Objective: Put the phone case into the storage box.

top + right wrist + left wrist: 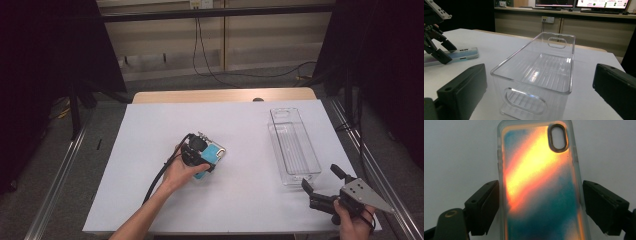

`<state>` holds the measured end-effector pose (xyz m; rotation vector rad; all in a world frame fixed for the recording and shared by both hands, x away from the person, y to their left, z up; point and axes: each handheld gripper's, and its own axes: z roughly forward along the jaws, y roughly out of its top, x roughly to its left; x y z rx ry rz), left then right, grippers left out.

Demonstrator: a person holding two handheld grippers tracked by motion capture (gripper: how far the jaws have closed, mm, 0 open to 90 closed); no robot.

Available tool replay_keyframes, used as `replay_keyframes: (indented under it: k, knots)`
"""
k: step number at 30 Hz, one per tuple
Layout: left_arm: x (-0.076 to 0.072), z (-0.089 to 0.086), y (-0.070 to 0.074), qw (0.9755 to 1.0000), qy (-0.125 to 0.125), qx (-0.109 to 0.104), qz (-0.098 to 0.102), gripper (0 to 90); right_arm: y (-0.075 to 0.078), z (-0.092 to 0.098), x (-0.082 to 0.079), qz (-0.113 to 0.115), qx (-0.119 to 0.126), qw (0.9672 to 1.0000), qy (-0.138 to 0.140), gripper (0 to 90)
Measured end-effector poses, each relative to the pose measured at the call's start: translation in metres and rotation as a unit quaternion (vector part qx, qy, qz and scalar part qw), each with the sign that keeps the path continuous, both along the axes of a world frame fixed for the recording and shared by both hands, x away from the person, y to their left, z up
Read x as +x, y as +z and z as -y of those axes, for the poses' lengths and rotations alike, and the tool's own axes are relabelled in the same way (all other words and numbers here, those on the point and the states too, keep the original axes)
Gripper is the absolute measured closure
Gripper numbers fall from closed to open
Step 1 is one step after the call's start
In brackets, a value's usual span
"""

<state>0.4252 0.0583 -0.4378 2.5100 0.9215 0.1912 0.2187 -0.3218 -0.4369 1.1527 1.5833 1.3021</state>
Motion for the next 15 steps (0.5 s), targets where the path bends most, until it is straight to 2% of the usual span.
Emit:
replay_keyframes:
  k: [6,15]
  knots:
    - [-0.0007,-0.0002,0.0002,1.0000,0.005,-0.001,0.001,16.9,0.0000,0.0000,0.0000,0.000,0.000,1.0000,0.000,0.0]
    - [-0.0015,-0.0042,0.0016,0.9996,0.011,-0.023,-0.008,17.0,0.0000,0.0002,0.0000,0.000,0.000,1.0000,0.000,0.0]
